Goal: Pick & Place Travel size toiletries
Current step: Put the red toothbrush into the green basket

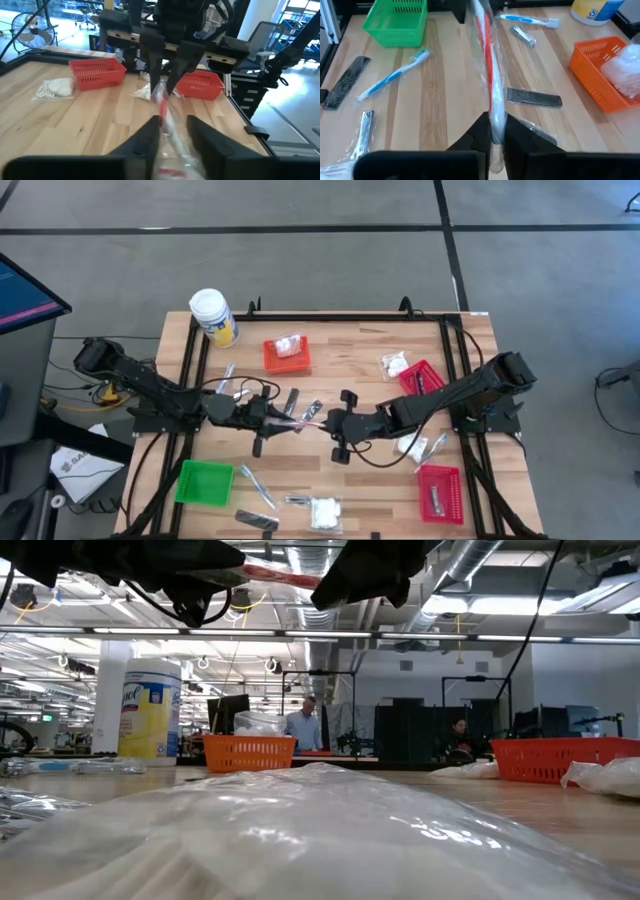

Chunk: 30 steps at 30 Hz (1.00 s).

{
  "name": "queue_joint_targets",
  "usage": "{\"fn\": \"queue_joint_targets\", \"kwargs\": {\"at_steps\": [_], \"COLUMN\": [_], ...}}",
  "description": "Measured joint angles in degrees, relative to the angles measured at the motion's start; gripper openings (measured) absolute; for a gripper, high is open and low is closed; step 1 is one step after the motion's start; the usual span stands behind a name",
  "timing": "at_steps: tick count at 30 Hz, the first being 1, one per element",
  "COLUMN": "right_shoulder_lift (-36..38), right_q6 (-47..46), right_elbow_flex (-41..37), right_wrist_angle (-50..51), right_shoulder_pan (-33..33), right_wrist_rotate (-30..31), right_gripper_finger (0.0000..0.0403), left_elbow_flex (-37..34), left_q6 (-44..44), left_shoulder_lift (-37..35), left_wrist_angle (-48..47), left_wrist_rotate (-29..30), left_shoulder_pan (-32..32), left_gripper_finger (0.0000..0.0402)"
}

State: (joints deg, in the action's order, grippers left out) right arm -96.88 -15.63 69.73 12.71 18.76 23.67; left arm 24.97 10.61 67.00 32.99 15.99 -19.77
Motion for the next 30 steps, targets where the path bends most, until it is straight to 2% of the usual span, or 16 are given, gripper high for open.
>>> {"fn": "queue_joint_targets", "kwargs": {"at_steps": [6, 10, 15, 21, 25, 30], "right_shoulder_lift": [0.02, 0.01, 0.02, 0.02, 0.02, 0.02], "right_q6": [-2.96, -4.21, -4.89, -6.41, -7.14, -7.83], "right_elbow_flex": [-0.02, -0.02, -0.04, -0.04, -0.04, -0.04], "right_wrist_angle": [2.31, 4.16, 5.46, 6.42, 6.92, 6.99], "right_shoulder_pan": [-0.04, 0.15, 0.2, 0.2, 0.02, -0.15], "right_wrist_rotate": [-0.74, -1.15, -2.8, -4.44, -6.17, -6.72], "right_gripper_finger": [0.0015, 0.0011, 0.0011, 0.0011, 0.0011, 0.0011], "left_elbow_flex": [0.0, 0.02, 0.02, 0.36, 5.07, 15.28], "left_q6": [-1.14, -1.29, -2.76, -3.18, -2.93, -6.69], "left_shoulder_lift": [-1.8, -4.4, -7.68, -9.37, -6.59, 0.06], "left_wrist_angle": [-3.21, -7.79, -10.57, -12.88, -23.06, -34.96], "left_wrist_rotate": [0.23, 2.94, 4.77, 4.83, 4.59, 4.59], "left_shoulder_pan": [0.01, -0.07, -0.07, -0.04, -0.04, -0.04], "left_gripper_finger": [0.0161, 0.019, 0.0212, 0.0219, 0.0219, 0.0223]}}
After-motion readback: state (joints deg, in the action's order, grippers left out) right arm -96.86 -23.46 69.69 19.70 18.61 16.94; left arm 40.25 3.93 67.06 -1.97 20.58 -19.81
